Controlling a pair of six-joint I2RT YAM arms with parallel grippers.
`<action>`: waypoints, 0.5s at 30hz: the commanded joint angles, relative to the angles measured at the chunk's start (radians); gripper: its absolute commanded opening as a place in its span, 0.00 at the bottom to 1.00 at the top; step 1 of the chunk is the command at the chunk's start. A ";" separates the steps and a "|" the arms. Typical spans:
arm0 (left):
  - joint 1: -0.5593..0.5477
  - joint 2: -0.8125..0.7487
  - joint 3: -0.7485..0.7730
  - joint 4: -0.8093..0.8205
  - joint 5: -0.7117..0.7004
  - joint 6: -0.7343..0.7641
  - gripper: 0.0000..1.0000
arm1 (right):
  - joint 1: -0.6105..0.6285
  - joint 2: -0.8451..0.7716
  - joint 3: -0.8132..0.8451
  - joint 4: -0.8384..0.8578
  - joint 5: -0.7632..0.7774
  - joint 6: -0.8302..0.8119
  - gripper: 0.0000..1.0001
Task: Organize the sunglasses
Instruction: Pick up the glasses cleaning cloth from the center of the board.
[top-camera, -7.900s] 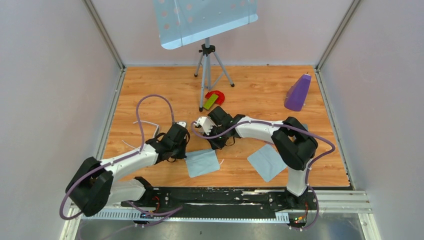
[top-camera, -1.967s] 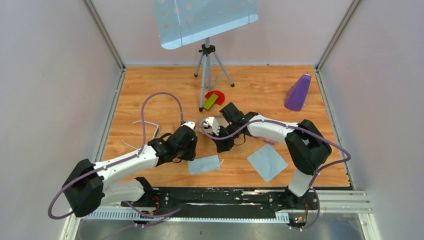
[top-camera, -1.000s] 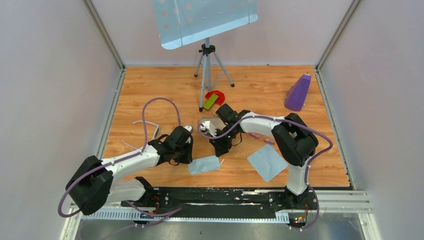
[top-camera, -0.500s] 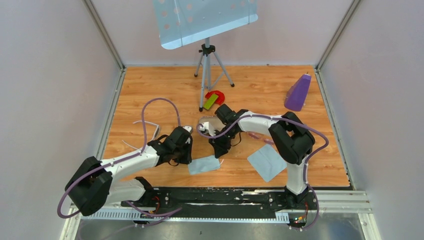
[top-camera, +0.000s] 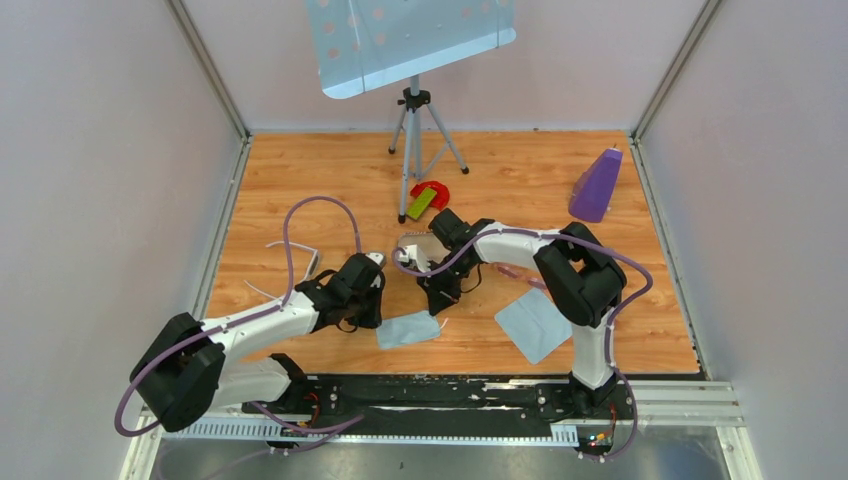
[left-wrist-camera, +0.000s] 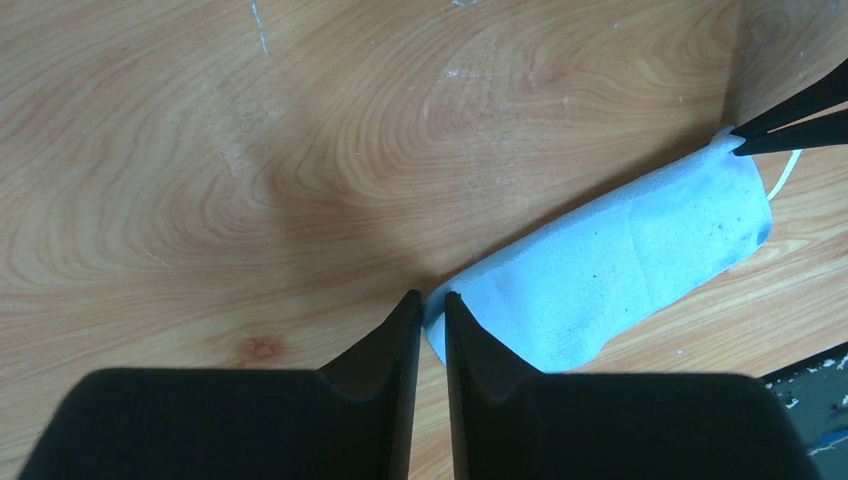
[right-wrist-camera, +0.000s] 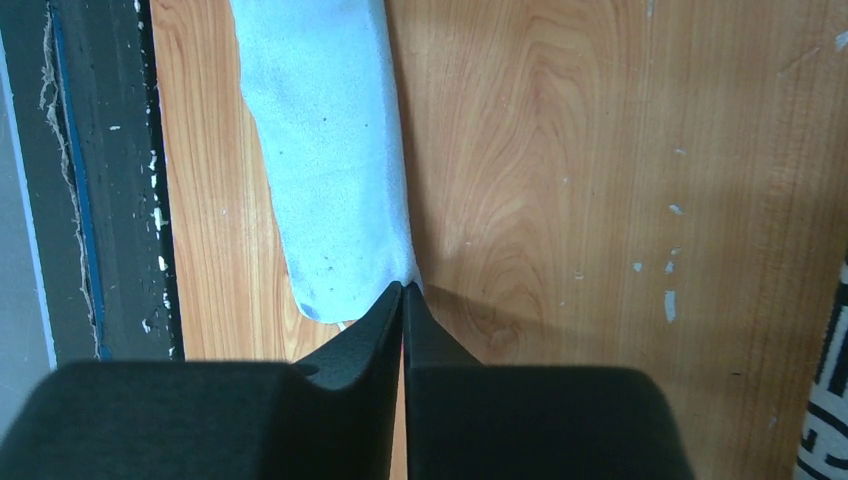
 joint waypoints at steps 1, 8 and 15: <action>0.006 -0.016 -0.013 -0.009 0.003 0.003 0.16 | -0.010 0.023 0.009 -0.045 -0.028 -0.032 0.03; 0.006 -0.046 -0.019 0.001 0.004 0.008 0.02 | -0.019 -0.011 0.000 -0.057 -0.016 -0.027 0.00; 0.006 -0.073 -0.018 0.028 0.037 0.034 0.00 | -0.023 -0.041 -0.002 -0.057 -0.016 0.021 0.00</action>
